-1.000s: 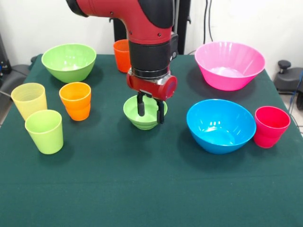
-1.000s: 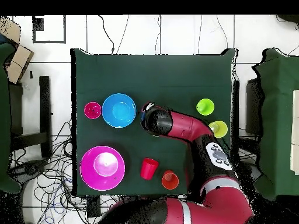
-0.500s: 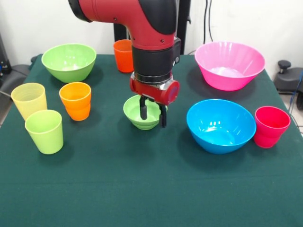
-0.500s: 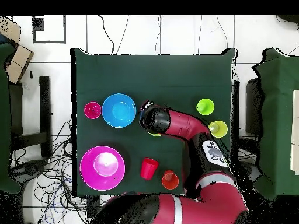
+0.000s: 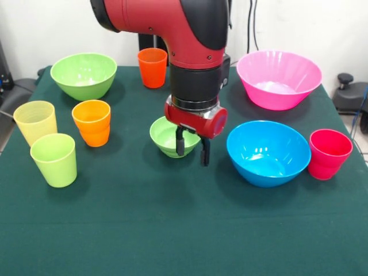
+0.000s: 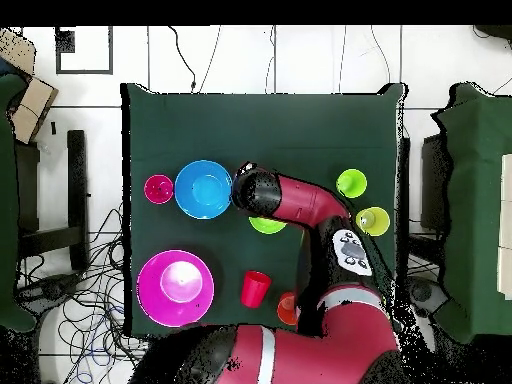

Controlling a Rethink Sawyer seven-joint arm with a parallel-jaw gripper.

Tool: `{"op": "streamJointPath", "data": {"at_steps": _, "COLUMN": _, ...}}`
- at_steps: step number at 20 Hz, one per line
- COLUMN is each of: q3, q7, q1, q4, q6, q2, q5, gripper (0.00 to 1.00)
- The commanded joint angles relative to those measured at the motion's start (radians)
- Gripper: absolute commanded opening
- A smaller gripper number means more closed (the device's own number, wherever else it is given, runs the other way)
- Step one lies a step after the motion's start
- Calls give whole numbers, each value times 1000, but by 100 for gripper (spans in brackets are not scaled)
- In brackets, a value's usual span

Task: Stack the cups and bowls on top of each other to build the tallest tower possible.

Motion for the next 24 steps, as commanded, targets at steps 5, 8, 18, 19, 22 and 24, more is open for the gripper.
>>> {"op": "streamJointPath", "data": {"at_steps": 5, "q3": -20, "q7": 125, "q1": 60, "q4": -91, "q6": 117, "q2": 37, "q5": 53, "gripper": 100}}
{"op": "streamJointPath", "data": {"at_steps": 8, "q3": -16, "q7": 109, "q1": 56, "q4": -76, "q6": 99, "q2": 32, "q5": 53, "gripper": 100}}
{"op": "streamJointPath", "data": {"at_steps": 18, "q3": 116, "q7": -4, "q1": -32, "q4": -7, "q6": 59, "q2": -36, "q5": 27, "gripper": 100}}
{"op": "streamJointPath", "data": {"at_steps": 19, "q3": 125, "q7": -6, "q1": -35, "q4": -2, "q6": 51, "q2": -37, "q5": 23, "gripper": 100}}
{"op": "streamJointPath", "data": {"at_steps": 22, "q3": 163, "q7": -17, "q1": -56, "q4": 19, "q6": 53, "q2": -45, "q5": 20, "gripper": 100}}
{"op": "streamJointPath", "data": {"at_steps": 24, "q3": 195, "q7": -21, "q1": -73, "q4": 39, "q6": 56, "q2": -50, "q5": 22, "gripper": 100}}
